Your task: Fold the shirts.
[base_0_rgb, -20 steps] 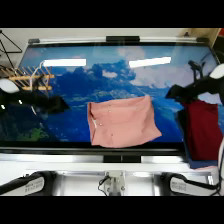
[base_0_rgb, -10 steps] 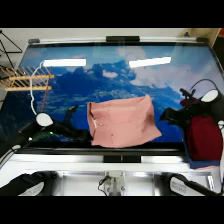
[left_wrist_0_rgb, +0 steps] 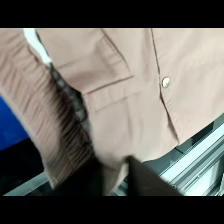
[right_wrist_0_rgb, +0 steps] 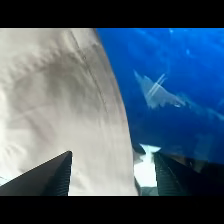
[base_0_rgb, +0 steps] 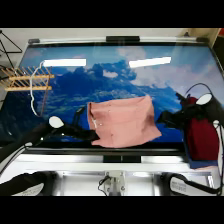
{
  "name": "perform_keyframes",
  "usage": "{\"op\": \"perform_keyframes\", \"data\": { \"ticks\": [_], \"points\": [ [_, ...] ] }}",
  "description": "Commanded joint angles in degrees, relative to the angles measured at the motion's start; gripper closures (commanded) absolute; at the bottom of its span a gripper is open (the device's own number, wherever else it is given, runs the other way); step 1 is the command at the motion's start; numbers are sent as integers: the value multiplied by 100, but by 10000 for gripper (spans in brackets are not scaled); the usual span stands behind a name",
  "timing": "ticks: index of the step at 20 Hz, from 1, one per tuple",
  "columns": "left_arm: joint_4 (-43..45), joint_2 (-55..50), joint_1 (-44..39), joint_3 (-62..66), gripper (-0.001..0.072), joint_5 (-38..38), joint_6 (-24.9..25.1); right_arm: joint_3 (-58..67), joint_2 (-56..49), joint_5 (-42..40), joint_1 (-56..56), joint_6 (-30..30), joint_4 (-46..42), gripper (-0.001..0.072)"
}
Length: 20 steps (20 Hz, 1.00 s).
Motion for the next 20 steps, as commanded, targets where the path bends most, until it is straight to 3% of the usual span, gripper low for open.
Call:
{"op": "perform_keyframes", "data": {
  "ticks": [1, 4, 6, 8, 9, 10, 11, 17, 18, 19, 20],
  "points": [
    [-291, -166, 4, 0, 674, 9, 260, -7, -343, -107, -4, -105, 367, 75],
    [-289, -125, 214, 0, 674, -249, 310, -7, -568, -72, 44, -109, 544, 79],
    [-291, -66, 330, 0, 674, -361, 337, -7, -713, -22, 243, -105, 560, 222],
    [-291, 20, 339, 0, 674, -387, 350, -7, -831, 55, 507, -168, 557, 226],
    [-291, 72, 339, 0, 674, -385, 352, -7, -846, 52, 621, -260, 553, 384],
    [-289, 138, 354, 0, 675, -374, 354, 11, -839, 52, 682, -247, 560, 610],
    [-291, 216, 382, 0, 675, -374, 352, 50, -833, 76, 680, -221, 603, 663],
    [-289, 984, 780, 0, 675, -380, 372, 1003, -538, 105, 597, -400, 706, 664],
    [-289, 1073, 835, 0, 675, -380, 372, 1189, -522, 103, 597, -356, 697, 622],
    [-289, 1117, 870, 0, 675, -378, 369, 1250, -525, 96, 597, -358, 697, 260],
    [-286, 1113, 866, -2, 675, -378, 372, 1231, -538, 92, 597, -358, 605, 21]
  ]
}}
